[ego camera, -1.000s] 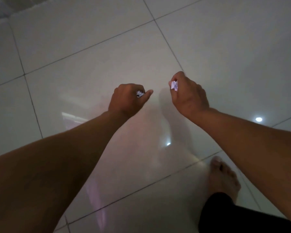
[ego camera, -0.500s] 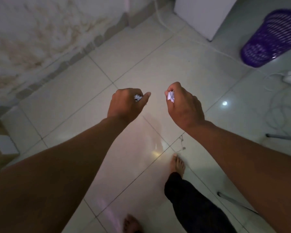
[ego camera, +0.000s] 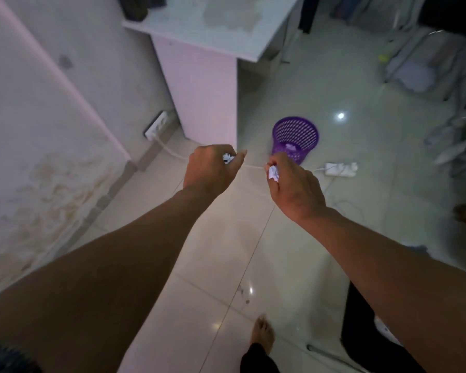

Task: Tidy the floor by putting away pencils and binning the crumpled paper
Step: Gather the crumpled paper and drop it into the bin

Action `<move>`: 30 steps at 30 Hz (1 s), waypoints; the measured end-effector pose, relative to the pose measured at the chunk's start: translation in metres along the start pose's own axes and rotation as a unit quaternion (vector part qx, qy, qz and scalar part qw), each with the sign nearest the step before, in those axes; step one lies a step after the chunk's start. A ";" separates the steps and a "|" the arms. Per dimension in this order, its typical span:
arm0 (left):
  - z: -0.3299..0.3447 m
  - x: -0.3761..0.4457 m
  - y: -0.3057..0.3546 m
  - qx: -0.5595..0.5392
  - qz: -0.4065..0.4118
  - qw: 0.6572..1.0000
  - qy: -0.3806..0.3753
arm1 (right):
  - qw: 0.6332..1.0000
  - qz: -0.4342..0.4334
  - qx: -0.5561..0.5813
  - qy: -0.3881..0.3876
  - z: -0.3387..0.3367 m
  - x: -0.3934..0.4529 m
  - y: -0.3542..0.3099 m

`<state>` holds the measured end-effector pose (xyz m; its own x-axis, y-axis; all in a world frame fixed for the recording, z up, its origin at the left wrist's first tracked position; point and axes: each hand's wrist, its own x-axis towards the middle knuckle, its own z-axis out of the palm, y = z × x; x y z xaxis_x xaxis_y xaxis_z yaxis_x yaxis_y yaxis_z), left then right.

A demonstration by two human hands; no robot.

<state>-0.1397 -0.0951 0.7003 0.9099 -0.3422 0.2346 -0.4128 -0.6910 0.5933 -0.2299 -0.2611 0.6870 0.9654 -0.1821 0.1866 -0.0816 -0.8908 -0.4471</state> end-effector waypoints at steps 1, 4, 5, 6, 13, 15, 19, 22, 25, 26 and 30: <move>0.001 0.014 0.016 -0.003 0.014 1.000 0.000 | 1.000 0.005 0.000 0.011 -0.014 0.009 0.008; 0.009 0.058 0.069 -0.005 0.048 0.999 -0.008 | 0.999 0.030 -0.008 0.042 -0.059 0.037 0.041; 0.014 0.071 0.082 -0.008 0.054 0.998 -0.015 | 0.998 0.040 -0.008 0.053 -0.071 0.047 0.052; 0.019 0.081 0.092 -0.011 0.058 0.998 -0.020 | 0.997 0.049 -0.007 0.065 -0.079 0.054 0.061; 0.064 0.156 0.137 -0.036 0.080 0.995 -0.045 | 0.992 0.093 -0.008 0.086 -0.118 0.115 0.125; 0.093 0.192 0.141 -0.038 0.086 0.994 -0.056 | 0.989 0.115 -0.010 0.091 -0.116 0.142 0.153; 0.144 0.260 0.141 -0.038 0.112 0.991 -0.069 | 0.986 0.137 0.000 0.095 -0.102 0.189 0.196; 0.172 0.307 0.136 -0.021 0.133 0.989 -0.064 | 0.985 0.146 -0.001 0.095 -0.093 0.228 0.216; 0.198 0.352 0.137 -0.024 0.135 0.988 -0.067 | 0.982 0.168 0.009 0.080 -0.092 0.268 0.237; 0.204 0.363 0.137 -0.023 0.129 0.989 -0.069 | 0.983 0.168 0.010 0.071 -0.091 0.278 0.244; 0.242 0.409 0.141 -0.014 0.094 0.992 -0.087 | 0.983 0.179 0.017 0.043 -0.085 0.326 0.290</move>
<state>0.1646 -0.4861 0.6935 0.7955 -0.5696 0.2069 -0.5703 -0.5881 0.5735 0.0400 -0.6146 0.6923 0.8524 -0.5160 0.0844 -0.4015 -0.7494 -0.5264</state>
